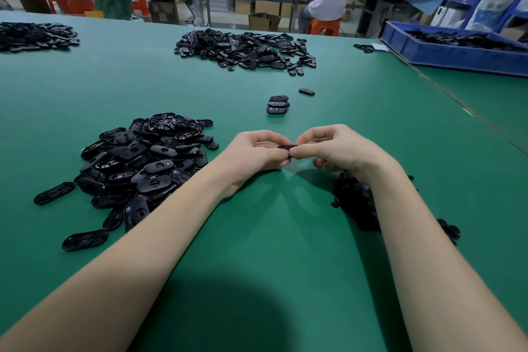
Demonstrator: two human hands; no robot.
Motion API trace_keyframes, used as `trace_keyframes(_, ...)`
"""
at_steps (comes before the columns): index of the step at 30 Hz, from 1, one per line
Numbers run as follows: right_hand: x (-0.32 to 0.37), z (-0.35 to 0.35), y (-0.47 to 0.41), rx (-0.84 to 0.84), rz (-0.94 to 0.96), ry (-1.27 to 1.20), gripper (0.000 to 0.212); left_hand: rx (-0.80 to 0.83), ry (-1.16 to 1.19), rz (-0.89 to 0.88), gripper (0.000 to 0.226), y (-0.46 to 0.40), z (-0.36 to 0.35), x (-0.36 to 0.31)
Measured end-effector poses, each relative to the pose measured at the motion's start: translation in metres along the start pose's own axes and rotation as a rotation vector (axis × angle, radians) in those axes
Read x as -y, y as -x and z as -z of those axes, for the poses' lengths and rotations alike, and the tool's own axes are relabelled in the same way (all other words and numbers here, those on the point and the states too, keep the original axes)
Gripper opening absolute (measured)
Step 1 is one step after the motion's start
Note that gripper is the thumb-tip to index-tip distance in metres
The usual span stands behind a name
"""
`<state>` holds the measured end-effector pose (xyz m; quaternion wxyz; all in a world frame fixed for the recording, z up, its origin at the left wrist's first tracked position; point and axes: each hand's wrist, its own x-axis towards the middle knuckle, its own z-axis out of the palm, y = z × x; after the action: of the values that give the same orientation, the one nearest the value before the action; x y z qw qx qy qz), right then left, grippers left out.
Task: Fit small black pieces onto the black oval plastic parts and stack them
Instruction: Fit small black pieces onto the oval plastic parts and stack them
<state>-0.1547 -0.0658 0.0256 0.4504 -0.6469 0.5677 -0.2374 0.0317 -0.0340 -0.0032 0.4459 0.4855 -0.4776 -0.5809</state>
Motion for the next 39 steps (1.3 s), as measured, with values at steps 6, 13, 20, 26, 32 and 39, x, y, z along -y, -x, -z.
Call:
trace_keyframes(6,0.003,-0.002,0.0,-0.005,0.009,0.045,0.011,-0.003,0.024,0.012,0.02,0.002,-0.001,-0.003)
trace_keyframes(13,0.004,-0.004,-0.001,-0.025,-0.005,0.049,0.008,0.008,0.029,-0.011,0.017,0.001,0.0,-0.003)
trace_keyframes(20,0.003,-0.009,-0.003,-0.094,-0.014,0.045,0.01,-0.042,0.008,-0.023,0.013,0.001,-0.002,0.0)
trace_keyframes(26,0.003,-0.014,-0.004,-0.153,0.022,0.067,0.013,-0.144,0.012,-0.018,0.013,0.0,-0.009,0.0)
trace_keyframes(32,0.001,-0.014,-0.004,-0.165,-0.006,-0.042,0.01,-0.197,-0.153,-0.139,0.015,0.0,-0.013,0.007)
trace_keyframes(39,0.002,-0.013,-0.004,-0.155,-0.035,-0.23,0.005,-0.266,-0.685,-0.47,0.023,0.002,0.0,0.002)
